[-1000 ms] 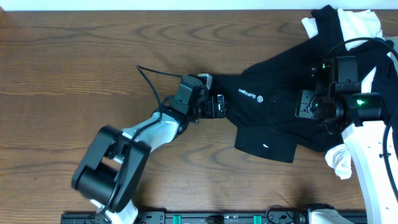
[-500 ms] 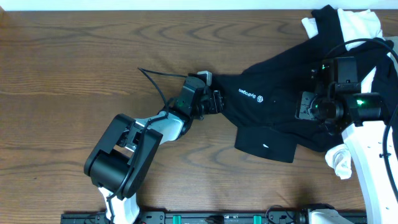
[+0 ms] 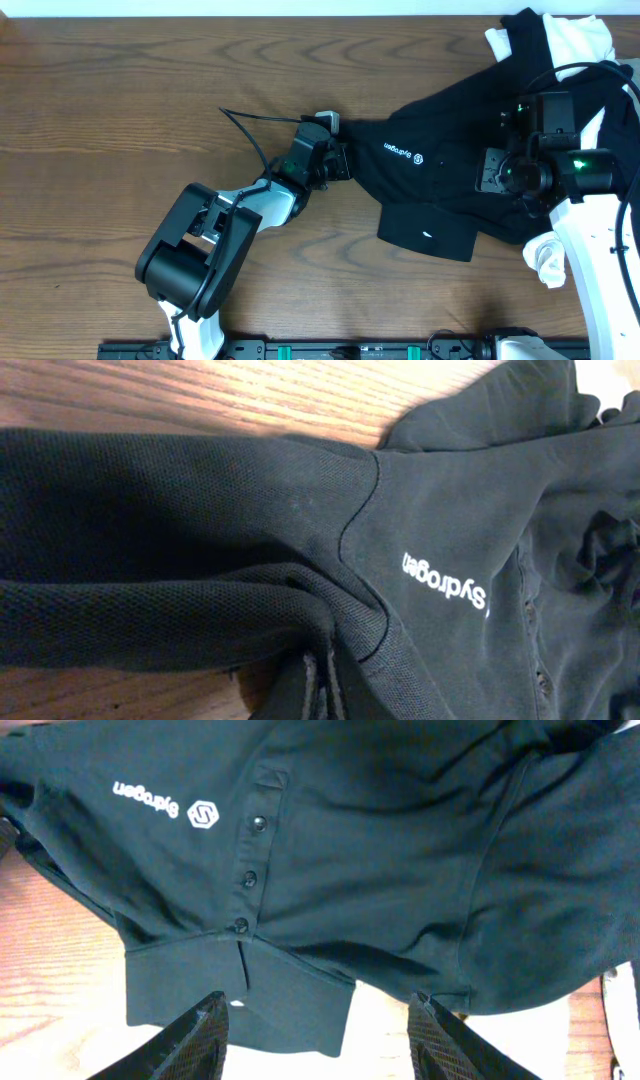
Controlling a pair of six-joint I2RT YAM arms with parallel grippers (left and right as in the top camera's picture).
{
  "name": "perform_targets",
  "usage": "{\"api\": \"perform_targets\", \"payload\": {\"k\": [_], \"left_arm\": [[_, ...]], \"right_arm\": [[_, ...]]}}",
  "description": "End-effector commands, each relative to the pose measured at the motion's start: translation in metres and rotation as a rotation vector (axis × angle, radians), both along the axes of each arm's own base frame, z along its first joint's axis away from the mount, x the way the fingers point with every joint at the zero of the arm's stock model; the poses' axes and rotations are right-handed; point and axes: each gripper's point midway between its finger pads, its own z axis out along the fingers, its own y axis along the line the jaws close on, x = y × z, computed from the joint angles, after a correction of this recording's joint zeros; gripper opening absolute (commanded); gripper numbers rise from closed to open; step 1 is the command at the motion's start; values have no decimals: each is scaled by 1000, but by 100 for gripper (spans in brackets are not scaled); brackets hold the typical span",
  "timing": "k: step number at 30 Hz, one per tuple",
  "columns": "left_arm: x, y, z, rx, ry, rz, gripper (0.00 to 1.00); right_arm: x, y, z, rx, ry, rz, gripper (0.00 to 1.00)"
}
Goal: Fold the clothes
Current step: 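Grasp the shirt's left edge with the left gripper and drag it left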
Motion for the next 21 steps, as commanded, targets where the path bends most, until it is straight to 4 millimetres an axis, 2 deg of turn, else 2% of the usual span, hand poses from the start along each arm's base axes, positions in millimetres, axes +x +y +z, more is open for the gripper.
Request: {"api": "perform_targets", "payload": {"k": [1, 6, 10, 16, 21], "left_arm": [[14, 10, 25, -4, -67, 25, 6], [23, 33, 51, 42, -140, 32, 6], [37, 69, 71, 60, -175, 98, 6], [66, 150, 104, 69, -248, 269, 6], [79, 218, 114, 95, -269, 406, 6]], "right_arm": [[0, -5, 2, -14, -3, -9, 56], [0, -9, 2, -37, -2, -19, 56], [-1, -9, 2, -37, 0, -19, 56], [-1, -11, 2, -46, 1, -23, 56], [-1, -11, 2, -47, 1, -23, 56]]}}
